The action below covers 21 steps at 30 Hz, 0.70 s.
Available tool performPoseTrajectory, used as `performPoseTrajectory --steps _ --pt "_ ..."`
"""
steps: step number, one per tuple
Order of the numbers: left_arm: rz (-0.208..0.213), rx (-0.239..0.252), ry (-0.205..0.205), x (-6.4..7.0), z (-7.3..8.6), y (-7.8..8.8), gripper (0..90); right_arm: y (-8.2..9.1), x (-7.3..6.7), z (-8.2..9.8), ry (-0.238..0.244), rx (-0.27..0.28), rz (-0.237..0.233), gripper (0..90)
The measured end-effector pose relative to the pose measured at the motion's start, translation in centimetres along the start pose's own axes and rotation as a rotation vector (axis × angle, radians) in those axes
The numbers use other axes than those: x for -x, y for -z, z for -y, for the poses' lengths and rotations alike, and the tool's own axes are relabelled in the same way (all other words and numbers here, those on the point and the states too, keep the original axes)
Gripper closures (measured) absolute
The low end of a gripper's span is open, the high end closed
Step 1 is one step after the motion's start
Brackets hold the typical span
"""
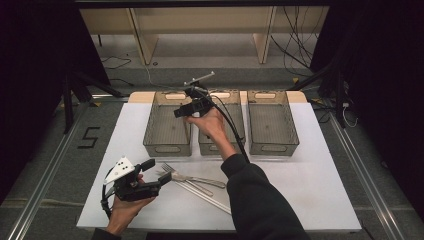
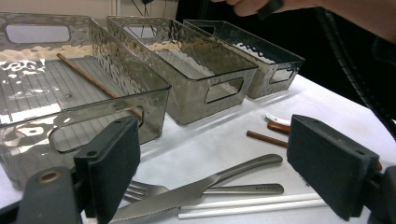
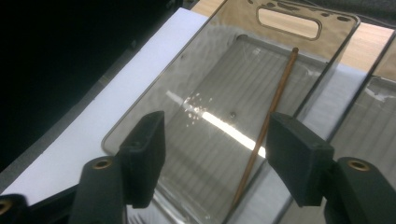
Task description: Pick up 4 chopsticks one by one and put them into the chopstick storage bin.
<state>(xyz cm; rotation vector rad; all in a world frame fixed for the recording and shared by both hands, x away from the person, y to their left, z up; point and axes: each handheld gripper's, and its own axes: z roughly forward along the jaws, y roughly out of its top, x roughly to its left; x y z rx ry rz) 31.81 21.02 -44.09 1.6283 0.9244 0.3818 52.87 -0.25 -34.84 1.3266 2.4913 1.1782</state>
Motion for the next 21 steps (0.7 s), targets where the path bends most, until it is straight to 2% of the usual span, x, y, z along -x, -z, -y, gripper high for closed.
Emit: performPoseTrajectory --steps 2,4,5,7,9,11,15,21 --pt "-0.001 0.004 0.004 0.0 0.0 0.0 17.0 1.1 -0.1 0.7 0.018 0.004 -0.008 34.2" --pt "-0.001 0.005 0.006 0.0 0.0 0.0 17.0 1.4 -0.2 0.9 0.020 0.006 -0.009 33.6" --pt "-0.001 0.006 0.010 0.0 0.0 0.0 17.0 2.2 -0.2 1.5 0.029 0.009 -0.016 32.6" --pt "-0.001 0.003 0.007 0.0 0.0 0.0 17.0 2.6 -0.2 1.8 0.035 0.009 -0.018 32.3" --pt "-0.001 0.004 0.009 0.0 0.0 0.0 16.9 3.7 -0.2 2.7 0.060 -0.001 -0.019 31.5" --pt "-0.002 0.003 0.009 0.0 0.1 0.0 17.0 4.0 -0.2 2.9 0.064 -0.002 -0.019 31.3" --pt "-0.003 -0.001 0.005 0.0 0.1 0.0 16.9 5.9 0.0 4.6 0.073 -0.001 -0.025 28.6" --pt "-0.005 -0.003 0.003 0.0 0.1 0.0 16.8 7.2 0.5 6.1 0.084 -0.008 -0.022 27.5"
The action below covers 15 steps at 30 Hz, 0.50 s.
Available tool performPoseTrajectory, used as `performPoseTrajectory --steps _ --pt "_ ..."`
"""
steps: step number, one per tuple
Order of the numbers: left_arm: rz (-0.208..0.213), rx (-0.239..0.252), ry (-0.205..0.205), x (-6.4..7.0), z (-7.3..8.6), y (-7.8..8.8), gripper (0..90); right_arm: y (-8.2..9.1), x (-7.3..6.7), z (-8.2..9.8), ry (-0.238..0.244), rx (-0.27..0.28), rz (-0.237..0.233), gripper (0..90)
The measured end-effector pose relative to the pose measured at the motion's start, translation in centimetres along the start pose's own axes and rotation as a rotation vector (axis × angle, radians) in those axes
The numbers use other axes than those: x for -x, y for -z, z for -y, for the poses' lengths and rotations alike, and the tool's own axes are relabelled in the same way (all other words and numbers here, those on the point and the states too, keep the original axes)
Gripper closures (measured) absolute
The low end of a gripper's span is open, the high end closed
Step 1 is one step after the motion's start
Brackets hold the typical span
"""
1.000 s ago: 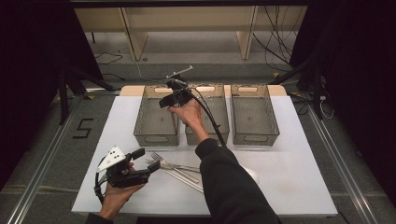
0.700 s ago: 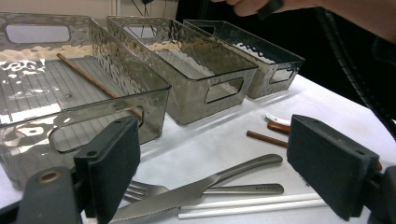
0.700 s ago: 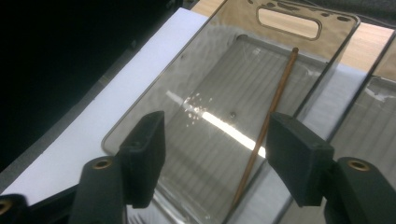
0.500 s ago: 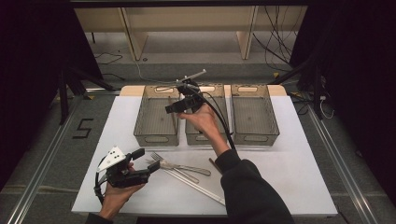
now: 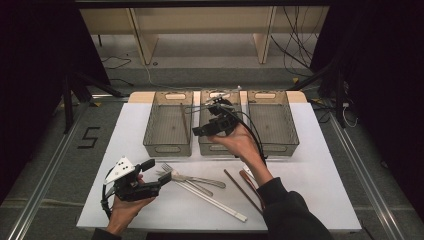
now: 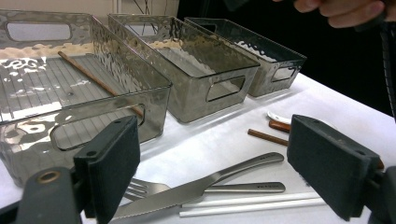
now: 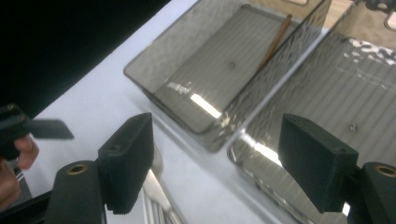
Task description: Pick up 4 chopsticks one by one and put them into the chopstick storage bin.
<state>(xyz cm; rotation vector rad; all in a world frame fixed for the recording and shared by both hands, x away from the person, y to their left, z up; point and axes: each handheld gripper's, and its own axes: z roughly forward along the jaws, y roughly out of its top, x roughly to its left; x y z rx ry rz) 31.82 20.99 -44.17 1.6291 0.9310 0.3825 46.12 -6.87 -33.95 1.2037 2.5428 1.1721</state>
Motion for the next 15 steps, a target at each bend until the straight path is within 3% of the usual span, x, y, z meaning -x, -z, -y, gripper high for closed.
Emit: performPoseTrajectory --steps 15 --pt "0.001 -0.002 -0.003 0.0 0.0 -0.1 16.8 3.0 1.2 5.9 -0.013 -0.059 0.010 29.3"
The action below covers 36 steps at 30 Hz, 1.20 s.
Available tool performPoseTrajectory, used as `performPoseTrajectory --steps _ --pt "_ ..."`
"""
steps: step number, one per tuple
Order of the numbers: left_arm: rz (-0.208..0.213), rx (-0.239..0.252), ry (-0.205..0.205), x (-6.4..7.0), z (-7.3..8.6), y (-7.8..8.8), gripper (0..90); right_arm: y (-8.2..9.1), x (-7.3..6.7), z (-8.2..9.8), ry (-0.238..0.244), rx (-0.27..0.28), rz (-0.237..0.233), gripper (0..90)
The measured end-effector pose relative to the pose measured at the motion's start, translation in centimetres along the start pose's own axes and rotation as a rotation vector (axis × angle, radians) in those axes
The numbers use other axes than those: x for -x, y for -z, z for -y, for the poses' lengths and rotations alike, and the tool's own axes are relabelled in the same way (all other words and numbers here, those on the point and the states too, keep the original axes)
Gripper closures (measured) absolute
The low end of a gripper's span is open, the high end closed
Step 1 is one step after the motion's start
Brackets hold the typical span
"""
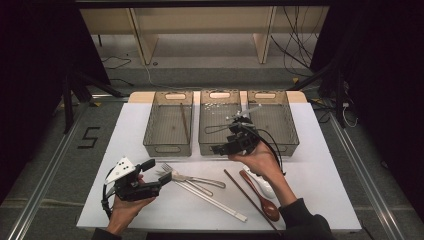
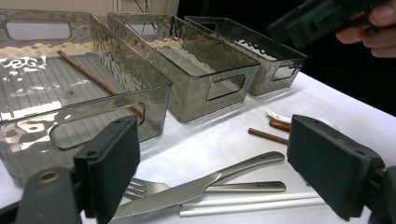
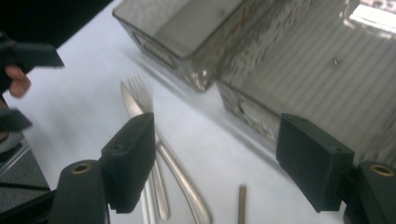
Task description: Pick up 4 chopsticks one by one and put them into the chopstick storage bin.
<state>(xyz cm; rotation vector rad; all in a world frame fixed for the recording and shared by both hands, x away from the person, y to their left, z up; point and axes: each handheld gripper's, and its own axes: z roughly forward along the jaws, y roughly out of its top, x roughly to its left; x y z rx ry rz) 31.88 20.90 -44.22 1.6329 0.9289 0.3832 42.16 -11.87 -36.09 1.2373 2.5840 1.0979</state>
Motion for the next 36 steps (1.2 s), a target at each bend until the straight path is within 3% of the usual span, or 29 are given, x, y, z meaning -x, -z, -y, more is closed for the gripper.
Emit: performPoseTrajectory --steps 17,36 --pt "0.000 -0.005 -0.003 0.0 0.0 0.0 16.8 1.0 0.8 5.9 -0.025 -0.056 -0.005 26.6" --pt "0.004 -0.004 -0.001 0.0 0.0 0.0 16.8 0.5 0.1 8.4 0.004 -0.141 0.042 29.0"
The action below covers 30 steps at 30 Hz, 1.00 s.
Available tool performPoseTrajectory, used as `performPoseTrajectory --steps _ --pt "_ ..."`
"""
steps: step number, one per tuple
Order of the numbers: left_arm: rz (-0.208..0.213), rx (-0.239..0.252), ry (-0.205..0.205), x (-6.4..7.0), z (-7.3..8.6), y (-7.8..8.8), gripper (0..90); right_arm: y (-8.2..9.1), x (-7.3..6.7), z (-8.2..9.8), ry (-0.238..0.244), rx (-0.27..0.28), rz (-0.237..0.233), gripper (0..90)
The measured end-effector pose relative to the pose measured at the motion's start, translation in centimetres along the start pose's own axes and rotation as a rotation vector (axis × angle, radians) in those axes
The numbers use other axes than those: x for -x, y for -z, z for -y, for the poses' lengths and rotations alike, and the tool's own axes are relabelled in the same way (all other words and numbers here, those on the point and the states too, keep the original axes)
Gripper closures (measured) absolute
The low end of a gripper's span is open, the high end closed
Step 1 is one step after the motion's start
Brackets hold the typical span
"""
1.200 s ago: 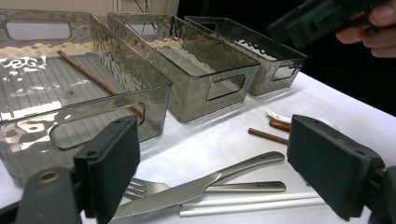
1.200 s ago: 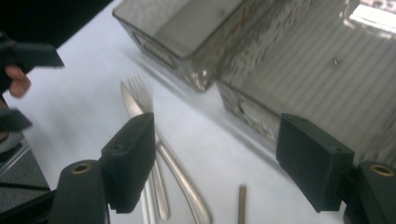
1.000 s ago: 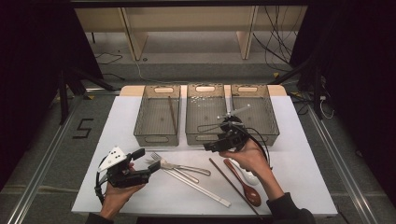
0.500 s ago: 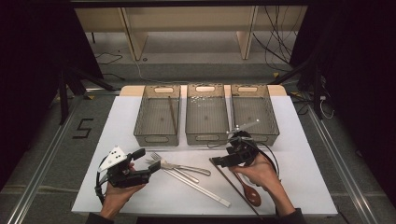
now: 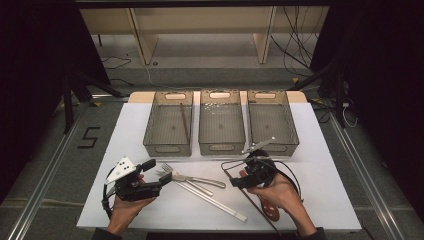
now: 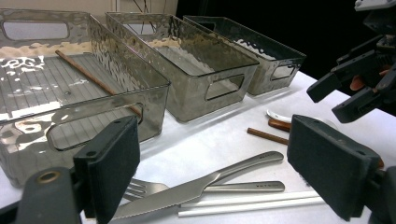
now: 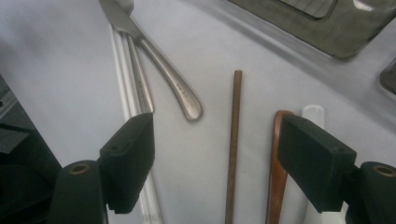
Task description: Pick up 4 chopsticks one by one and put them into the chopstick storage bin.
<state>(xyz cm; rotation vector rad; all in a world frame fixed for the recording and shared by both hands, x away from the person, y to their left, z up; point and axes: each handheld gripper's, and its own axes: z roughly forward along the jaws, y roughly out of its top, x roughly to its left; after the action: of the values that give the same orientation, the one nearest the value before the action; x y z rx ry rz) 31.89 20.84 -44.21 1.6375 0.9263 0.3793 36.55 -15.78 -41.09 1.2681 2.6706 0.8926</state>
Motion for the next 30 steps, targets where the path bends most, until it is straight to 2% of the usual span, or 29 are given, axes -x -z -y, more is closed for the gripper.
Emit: performPoseTrajectory --steps 10,15,21,30 --pt "0.001 0.003 0.000 0.0 0.0 0.0 16.8 -0.5 0.0 0.8 0.008 -0.070 -0.002 38.0" --pt "0.001 0.004 -0.001 0.0 0.0 0.0 16.7 -1.0 -0.1 1.2 0.009 -0.127 0.006 43.6" --pt "0.002 0.004 -0.003 0.0 -0.1 0.1 16.7 -1.6 0.0 1.5 0.010 -0.173 0.025 47.3" --pt "0.004 0.005 -0.005 0.0 -0.1 0.1 16.8 -2.5 -0.1 2.1 0.024 -0.244 0.053 58.8"
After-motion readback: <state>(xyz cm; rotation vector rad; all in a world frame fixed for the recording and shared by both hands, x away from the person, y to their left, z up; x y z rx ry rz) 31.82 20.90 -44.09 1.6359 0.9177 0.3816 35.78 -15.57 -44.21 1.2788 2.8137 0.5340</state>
